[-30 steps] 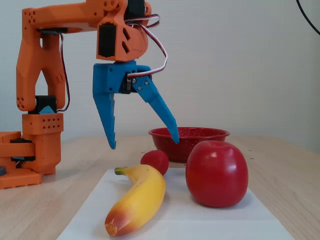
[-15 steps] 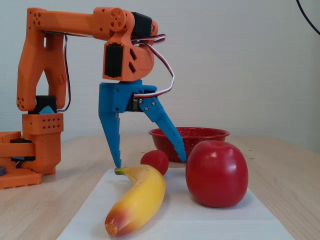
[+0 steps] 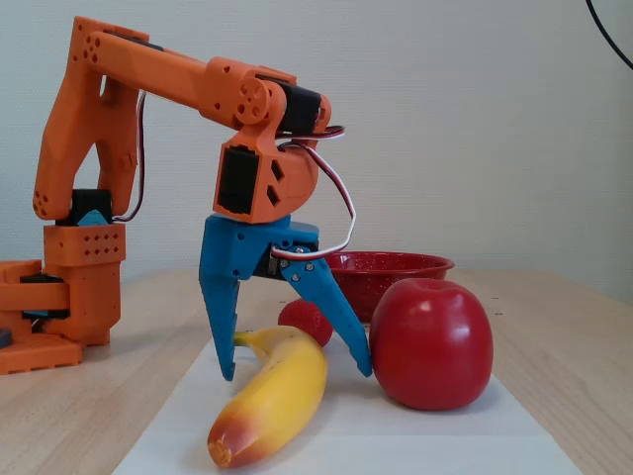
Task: Grasp the banana and put it in the red bowl
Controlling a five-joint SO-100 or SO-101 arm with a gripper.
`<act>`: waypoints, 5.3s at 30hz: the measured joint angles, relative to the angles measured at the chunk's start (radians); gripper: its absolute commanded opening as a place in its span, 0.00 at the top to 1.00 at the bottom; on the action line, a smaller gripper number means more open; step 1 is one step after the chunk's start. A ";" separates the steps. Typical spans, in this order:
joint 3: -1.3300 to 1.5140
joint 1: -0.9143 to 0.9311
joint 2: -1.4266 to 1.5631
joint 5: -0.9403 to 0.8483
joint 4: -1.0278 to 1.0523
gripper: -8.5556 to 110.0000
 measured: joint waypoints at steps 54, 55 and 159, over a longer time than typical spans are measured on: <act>-0.592 -0.011 -0.098 -0.067 0.396 0.92; -0.603 -0.009 -0.098 -0.069 0.400 0.92; -0.448 0.911 0.391 -0.575 0.318 0.92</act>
